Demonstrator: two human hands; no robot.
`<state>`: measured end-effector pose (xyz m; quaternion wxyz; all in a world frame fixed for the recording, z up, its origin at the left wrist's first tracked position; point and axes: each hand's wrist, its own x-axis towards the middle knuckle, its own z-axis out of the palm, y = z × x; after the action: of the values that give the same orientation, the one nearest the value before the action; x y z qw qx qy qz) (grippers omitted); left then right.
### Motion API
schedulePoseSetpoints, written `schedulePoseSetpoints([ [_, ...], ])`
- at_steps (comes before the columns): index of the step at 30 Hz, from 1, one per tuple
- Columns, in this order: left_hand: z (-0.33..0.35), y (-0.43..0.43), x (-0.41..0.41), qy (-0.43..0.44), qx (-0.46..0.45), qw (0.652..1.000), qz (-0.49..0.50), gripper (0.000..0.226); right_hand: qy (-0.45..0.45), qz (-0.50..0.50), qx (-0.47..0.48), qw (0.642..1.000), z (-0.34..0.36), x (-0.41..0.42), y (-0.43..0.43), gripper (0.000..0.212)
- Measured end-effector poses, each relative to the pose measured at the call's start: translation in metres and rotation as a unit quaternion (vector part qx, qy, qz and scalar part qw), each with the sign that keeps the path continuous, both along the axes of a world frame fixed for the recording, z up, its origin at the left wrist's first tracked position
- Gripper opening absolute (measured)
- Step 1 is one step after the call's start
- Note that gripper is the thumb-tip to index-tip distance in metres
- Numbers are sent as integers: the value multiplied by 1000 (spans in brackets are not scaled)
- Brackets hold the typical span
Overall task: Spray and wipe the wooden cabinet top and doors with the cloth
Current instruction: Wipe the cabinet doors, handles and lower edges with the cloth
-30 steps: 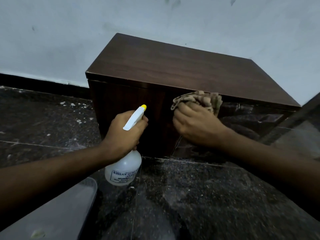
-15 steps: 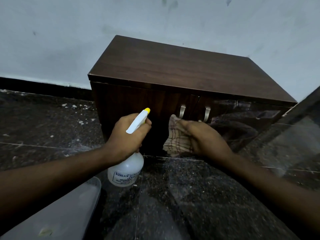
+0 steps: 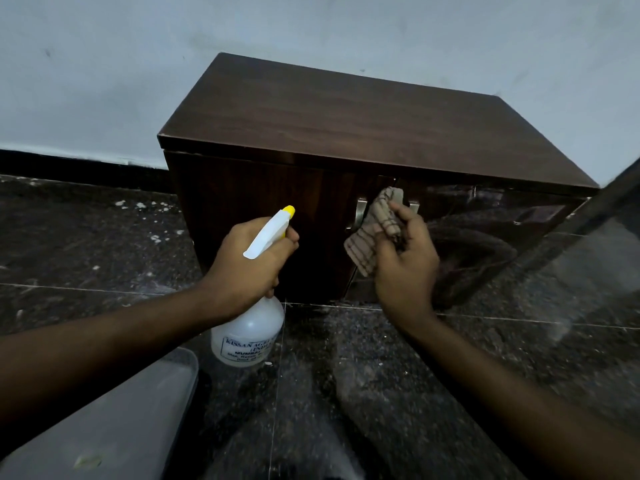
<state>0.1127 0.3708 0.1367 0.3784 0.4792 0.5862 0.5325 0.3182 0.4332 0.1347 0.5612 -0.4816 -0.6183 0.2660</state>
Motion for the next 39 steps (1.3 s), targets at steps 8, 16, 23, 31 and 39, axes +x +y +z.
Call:
schedulePoseSetpoints([
  [8,2,-3,3,7,-2,1000,-4,14,-54,25,-107,993,-26,0,4,42],
  [16,1,-2,2,16,-1,1000,-10,15,22,24,-78,996,-17,-6,10,42],
  [23,4,-4,0,11,5,1000,-7,7,208,65,-355,909,-60,-13,-4,28],
  [31,1,-2,-11,35,8,999,10,14,532,53,-362,763,-32,-28,16,42],
  [39,1,0,-9,30,9,999,9,13,229,34,-98,968,-7,-21,-25,27],
])
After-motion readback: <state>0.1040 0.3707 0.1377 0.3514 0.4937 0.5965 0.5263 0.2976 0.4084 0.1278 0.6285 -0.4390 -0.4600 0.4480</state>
